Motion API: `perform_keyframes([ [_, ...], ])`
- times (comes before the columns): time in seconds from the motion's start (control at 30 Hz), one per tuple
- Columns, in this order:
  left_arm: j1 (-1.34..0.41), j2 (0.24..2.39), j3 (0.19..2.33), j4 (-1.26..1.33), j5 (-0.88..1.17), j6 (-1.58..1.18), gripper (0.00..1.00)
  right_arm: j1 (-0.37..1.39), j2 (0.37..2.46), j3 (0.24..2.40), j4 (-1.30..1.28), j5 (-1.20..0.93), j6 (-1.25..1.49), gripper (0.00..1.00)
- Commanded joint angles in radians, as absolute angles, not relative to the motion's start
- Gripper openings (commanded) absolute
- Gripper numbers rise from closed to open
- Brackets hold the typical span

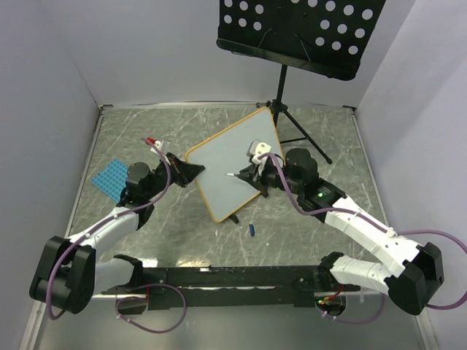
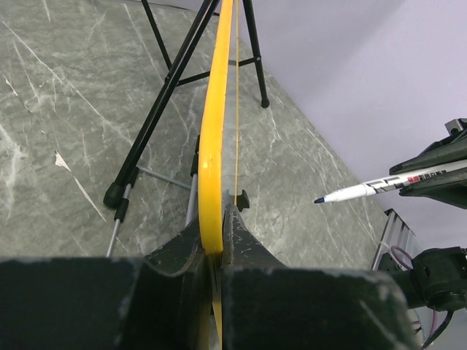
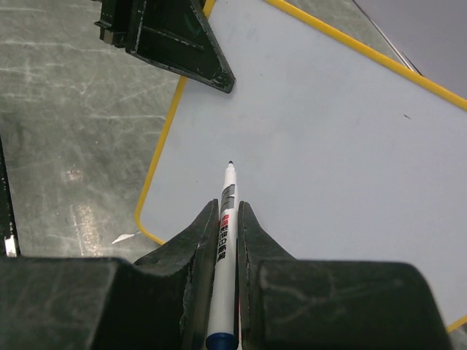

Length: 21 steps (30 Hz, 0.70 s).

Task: Write a sentence on the whiteboard
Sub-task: Adjust the whiteboard on the whiteboard stand.

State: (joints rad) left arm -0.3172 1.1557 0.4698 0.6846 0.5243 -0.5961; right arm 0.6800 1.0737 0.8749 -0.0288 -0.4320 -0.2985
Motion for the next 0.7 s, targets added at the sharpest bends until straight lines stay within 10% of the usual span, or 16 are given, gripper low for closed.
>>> perform_keyframes([
  [0.0,-0.318,1.186,0.459,0.591,0.597,-0.494,0.01,0.695,1.077,0.931,0.005,-0.371,-0.279,0.00],
  [0.67,-0.316,1.172,0.446,0.604,0.650,-0.586,0.01,0.704,1.000,0.942,-0.135,-0.437,-0.346,0.00],
])
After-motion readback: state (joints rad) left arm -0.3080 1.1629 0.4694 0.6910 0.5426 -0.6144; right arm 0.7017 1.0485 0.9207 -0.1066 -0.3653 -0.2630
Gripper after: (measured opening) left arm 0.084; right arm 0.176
